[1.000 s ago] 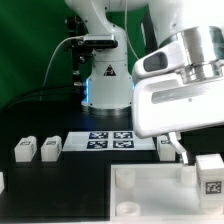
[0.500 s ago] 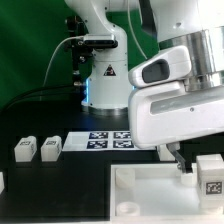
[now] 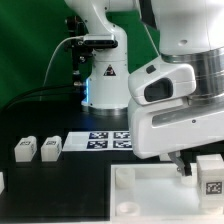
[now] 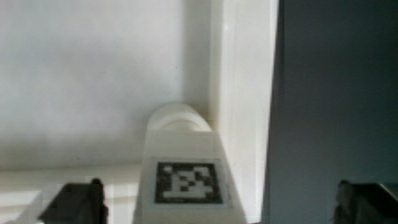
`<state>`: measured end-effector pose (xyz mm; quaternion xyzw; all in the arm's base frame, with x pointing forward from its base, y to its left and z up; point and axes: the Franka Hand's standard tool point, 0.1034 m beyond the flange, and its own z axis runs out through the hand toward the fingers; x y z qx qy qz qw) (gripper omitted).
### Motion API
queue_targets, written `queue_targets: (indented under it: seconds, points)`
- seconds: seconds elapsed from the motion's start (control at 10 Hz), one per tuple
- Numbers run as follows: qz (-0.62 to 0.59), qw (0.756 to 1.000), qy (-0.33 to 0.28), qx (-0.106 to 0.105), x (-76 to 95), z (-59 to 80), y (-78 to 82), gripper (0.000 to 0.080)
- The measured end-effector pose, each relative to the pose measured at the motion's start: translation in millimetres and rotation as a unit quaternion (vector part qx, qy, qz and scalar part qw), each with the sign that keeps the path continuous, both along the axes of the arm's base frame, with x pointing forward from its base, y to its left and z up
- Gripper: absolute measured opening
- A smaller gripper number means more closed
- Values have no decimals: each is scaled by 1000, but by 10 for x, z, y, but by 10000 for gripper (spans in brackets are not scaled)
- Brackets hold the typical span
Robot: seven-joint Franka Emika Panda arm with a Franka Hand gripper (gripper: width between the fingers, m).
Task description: Assemble one leg
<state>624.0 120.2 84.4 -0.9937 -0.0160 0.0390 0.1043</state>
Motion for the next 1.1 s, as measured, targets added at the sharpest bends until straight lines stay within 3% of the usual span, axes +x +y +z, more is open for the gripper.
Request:
queue_targets:
  seconds: [0.2, 0.3, 0.4, 0.8, 0.9, 1.1]
  points:
    - [0, 1000, 0, 0, 0, -2, -2, 426]
    - [0, 1000, 0, 0, 0, -3, -5, 426]
    - [0, 1000, 0, -4, 6, -8, -50, 303]
    - [-37, 999, -5, -5, 16, -15, -71, 301]
    - [-93, 996, -4, -2, 6, -20, -74, 301]
    - [-285, 958, 26, -6, -25, -29, 0, 300]
